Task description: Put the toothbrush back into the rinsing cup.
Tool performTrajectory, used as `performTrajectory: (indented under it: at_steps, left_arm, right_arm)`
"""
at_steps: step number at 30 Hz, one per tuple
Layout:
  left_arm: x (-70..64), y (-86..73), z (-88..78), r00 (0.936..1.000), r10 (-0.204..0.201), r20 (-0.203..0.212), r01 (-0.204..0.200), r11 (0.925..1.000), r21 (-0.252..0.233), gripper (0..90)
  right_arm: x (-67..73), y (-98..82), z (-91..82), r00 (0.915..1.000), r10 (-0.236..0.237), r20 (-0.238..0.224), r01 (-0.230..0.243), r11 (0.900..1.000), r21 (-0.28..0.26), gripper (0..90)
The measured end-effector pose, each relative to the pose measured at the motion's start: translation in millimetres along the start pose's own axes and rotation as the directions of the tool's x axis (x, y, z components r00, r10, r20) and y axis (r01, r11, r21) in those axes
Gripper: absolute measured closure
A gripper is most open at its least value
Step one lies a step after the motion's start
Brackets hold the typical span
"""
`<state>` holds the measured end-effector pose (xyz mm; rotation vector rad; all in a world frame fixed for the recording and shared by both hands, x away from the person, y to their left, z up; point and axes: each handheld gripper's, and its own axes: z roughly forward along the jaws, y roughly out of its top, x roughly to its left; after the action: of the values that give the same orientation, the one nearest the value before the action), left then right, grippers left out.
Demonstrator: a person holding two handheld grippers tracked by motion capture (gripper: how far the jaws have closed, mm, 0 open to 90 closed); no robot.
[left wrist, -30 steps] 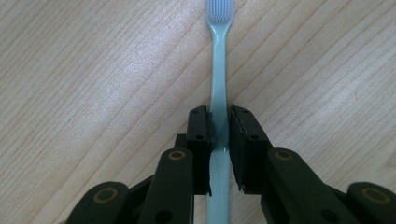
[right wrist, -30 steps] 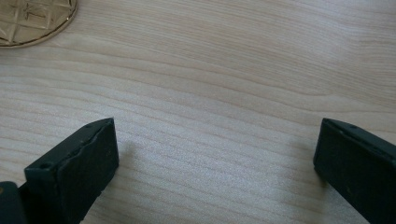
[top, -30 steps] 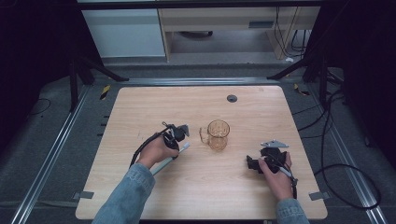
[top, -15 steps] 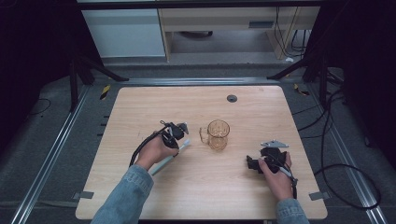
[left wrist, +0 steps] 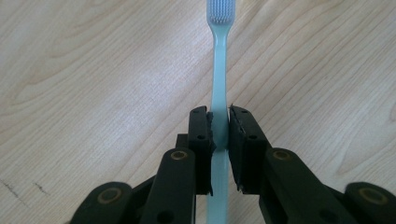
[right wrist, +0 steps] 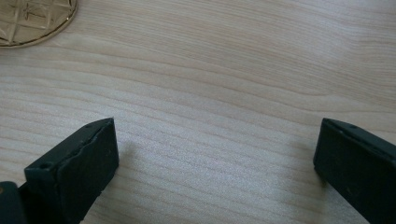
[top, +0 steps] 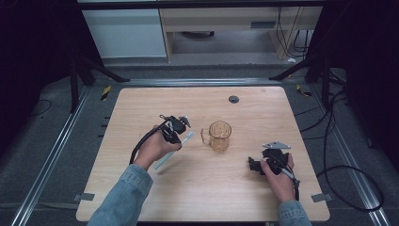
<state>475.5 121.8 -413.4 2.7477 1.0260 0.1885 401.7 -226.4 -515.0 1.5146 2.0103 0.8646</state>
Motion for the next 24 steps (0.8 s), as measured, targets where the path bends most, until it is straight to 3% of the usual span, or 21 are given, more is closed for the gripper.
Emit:
performTrajectory:
  at_steps: [6, 11, 24]
  left_arm:
    - [-1.1, 2.2, -11.2, 0.9998, -0.02, -0.006, 0.019, 0.998, -0.06, 79.0]
    - [-3.8, 4.1, -19.0, 0.9996, -0.026, -0.014, 0.025, 0.9916, -0.127, 79.0]
    - [-6.8, 8.3, -33.2, 0.9951, -0.089, -0.042, 0.073, 0.9517, -0.298, 79.0]
  right_arm:
    - [-0.1, 0.0, 0.0, 1.0, -0.002, 0.0, 0.002, 1.0, 0.0, 0.4]
    - [-0.1, 0.0, 0.0, 1.0, -0.003, -0.001, 0.003, 1.0, 0.0, 0.4]
    - [-0.1, 0.0, -0.1, 1.0, -0.002, -0.001, 0.002, 1.0, 0.0, 0.4]
